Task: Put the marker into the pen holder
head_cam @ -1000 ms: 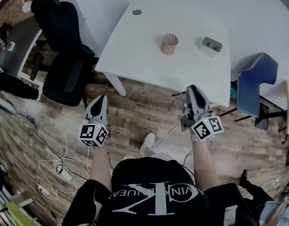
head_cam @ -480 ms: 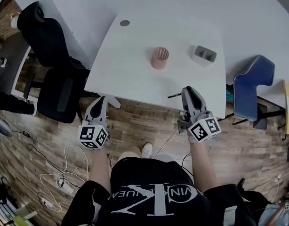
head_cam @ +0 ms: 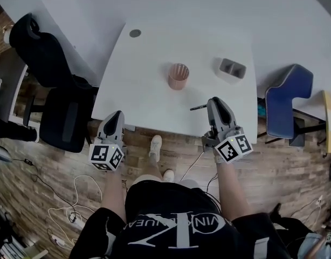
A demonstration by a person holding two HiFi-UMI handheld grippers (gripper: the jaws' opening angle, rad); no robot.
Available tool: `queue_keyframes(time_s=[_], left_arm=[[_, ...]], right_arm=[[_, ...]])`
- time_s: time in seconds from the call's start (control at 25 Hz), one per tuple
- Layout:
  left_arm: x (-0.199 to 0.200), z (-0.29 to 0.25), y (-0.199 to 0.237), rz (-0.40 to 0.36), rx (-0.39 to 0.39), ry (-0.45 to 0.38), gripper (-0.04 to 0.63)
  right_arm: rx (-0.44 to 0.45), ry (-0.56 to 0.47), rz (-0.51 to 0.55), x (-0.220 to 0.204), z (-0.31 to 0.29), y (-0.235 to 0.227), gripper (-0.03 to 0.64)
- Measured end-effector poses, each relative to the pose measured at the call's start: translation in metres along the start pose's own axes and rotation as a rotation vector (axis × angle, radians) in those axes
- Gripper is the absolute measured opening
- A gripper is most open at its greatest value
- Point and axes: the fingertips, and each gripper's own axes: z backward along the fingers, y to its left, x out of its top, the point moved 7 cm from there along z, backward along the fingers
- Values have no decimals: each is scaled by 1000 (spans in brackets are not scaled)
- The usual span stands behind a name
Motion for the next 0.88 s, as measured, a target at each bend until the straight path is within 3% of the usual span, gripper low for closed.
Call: queue_keyframes(time_s=[0.4,0.88], left_arm=[[17,-85,26,-12,-77,2,14],[19,-141,47,-14,-128,42,14]], right_arm=[[-26,-23,9,11,-62,-27,74],[-8,5,-2,2,-126,-37,74]])
